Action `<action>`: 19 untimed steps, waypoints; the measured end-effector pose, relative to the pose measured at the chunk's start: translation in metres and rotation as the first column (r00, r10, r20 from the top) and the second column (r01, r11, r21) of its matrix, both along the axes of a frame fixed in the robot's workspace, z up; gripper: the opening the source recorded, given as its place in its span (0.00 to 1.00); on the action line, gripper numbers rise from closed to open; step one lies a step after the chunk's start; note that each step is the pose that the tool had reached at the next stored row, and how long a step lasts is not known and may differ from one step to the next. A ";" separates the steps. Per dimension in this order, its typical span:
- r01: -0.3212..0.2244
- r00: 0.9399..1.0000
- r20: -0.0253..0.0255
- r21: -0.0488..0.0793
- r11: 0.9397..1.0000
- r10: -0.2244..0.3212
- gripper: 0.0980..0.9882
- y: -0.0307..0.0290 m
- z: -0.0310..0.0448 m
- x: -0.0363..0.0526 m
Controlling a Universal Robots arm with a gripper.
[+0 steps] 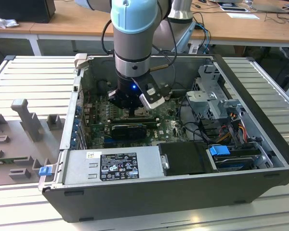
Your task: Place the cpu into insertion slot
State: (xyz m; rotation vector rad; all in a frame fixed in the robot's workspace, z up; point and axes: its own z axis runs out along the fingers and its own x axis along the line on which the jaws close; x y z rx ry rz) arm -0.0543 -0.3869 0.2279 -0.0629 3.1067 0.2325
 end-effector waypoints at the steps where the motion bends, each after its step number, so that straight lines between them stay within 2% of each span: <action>1: 0.000 1.000 0.000 0.000 1.000 0.000 0.01 -0.0005 -0.0005 -0.0001; 5: -0.004 1.000 0.000 0.001 1.000 0.004 0.01 -0.0011 -0.0013 -0.0003; 19: -0.004 1.000 0.000 0.018 1.000 0.004 0.01 -0.0011 -0.0052 -0.0024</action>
